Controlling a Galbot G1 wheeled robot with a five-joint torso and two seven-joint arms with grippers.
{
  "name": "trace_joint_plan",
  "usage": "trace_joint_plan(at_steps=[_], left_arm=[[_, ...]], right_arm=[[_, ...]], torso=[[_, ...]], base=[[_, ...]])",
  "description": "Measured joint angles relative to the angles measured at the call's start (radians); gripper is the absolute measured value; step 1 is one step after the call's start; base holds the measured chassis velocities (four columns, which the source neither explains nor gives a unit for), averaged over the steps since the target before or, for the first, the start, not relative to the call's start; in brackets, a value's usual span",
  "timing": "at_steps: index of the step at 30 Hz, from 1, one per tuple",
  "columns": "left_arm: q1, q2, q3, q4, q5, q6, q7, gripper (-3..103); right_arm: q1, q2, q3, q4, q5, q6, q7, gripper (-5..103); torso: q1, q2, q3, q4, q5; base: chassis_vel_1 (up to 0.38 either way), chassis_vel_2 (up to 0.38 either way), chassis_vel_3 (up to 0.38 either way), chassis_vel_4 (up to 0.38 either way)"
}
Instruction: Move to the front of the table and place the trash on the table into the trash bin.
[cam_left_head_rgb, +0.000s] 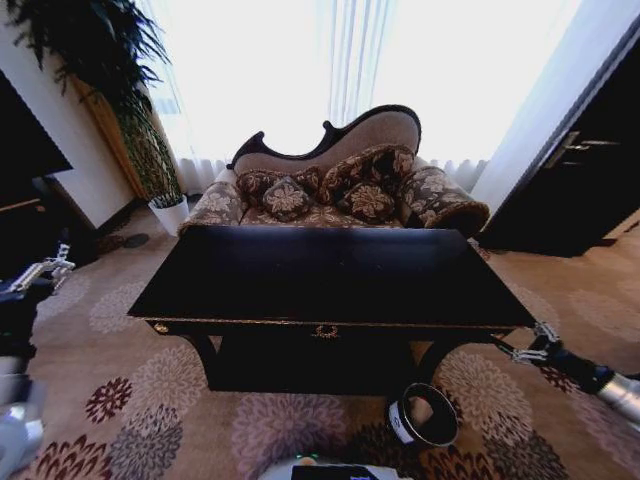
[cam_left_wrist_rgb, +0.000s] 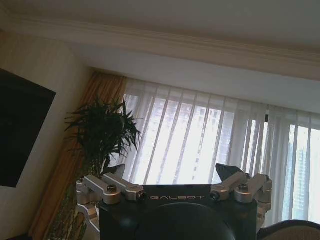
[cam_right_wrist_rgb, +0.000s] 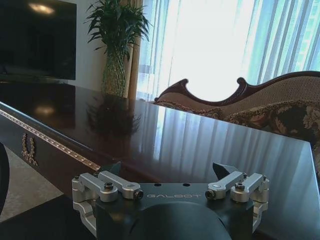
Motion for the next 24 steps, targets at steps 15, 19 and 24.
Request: trace_joint_plan(at_steps=[15, 19, 24], left_arm=[[0.022, 0.008, -0.045, -0.015, -0.043, 0.034, -0.052, 100], [0.027, 0.022, -0.061, -0.031, -0.076, 0.055, -0.085, 100], [0.028, 0.04, -0.045, -0.036, -0.096, 0.072, -0.109, 100]], right_arm=[[0.017, 0.002, -0.14, 0.287, 0.19, -0.069, 0.613, 100], [0.033, 0.008, -0.195, 0.4, 0.223, -0.093, 0.852, 100], [0.042, 0.032, -0.266, 0.488, 0.233, -0.075, 1.027, 100]], torso=[[0.0, 0.0, 0.0, 0.0002, -0.0001], [0.0, 0.0, 0.0, 0.0003, -0.0004], [0.0, 0.0, 0.0, 0.0001, -0.0001]], base=[[0.0, 0.0, 0.0, 0.0], [0.0, 0.0, 0.0, 0.0], [0.0, 0.0, 0.0, 0.0]])
